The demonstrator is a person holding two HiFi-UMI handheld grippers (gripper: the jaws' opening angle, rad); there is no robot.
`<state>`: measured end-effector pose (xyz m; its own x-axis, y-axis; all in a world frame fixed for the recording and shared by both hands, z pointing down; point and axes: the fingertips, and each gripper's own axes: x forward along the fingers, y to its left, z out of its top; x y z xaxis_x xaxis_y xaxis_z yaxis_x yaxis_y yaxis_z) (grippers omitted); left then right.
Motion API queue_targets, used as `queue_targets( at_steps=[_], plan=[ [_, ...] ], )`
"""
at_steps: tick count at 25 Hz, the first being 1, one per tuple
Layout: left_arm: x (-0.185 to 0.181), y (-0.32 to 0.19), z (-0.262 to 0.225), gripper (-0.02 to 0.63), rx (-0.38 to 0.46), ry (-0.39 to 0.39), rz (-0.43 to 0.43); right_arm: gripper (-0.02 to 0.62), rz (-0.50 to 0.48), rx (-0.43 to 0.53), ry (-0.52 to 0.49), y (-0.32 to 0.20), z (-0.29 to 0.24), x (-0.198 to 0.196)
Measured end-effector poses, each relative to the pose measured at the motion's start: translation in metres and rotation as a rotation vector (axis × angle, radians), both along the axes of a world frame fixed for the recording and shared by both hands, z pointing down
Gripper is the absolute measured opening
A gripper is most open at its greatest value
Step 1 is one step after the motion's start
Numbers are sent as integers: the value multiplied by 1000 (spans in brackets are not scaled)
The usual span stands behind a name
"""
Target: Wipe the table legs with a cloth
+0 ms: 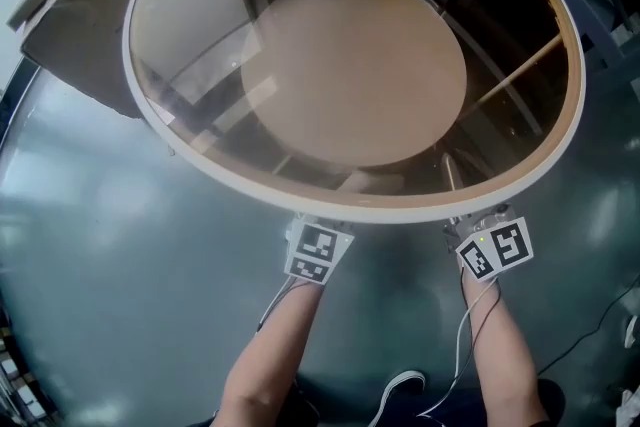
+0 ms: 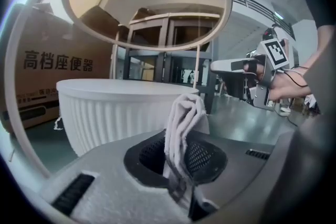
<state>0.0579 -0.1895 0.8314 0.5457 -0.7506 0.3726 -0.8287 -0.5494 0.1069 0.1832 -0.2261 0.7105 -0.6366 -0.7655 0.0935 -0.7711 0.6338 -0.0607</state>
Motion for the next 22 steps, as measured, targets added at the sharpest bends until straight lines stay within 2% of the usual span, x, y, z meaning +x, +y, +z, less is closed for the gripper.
queue_targets(
  at_steps=[5, 7, 9, 11, 13, 20, 22],
  plan=[
    [78, -13, 0, 38, -18, -58, 205, 9, -4, 4, 0, 1, 1, 1],
    [101, -18, -8, 38, -25, -36, 238, 9, -3, 1, -7, -2, 1, 4],
    [106, -19, -20, 38, -26, 24, 221, 9, 10, -2, -19, -5, -2, 8],
    [90, -15, -28, 38, -11, 36, 194, 9, 14, 2, -32, -8, -6, 8],
    [60, -9, -25, 38, -7, 10, 155, 9, 7, 9, -41, -10, -9, 3],
    [-73, -11, -19, 38, -31, 36, -95, 9, -47, 18, -43, -2, -13, -28],
    [-98, -16, -23, 38, -25, 40, -138, 9, -56, 25, -40, 1, -15, -37]
  ],
)
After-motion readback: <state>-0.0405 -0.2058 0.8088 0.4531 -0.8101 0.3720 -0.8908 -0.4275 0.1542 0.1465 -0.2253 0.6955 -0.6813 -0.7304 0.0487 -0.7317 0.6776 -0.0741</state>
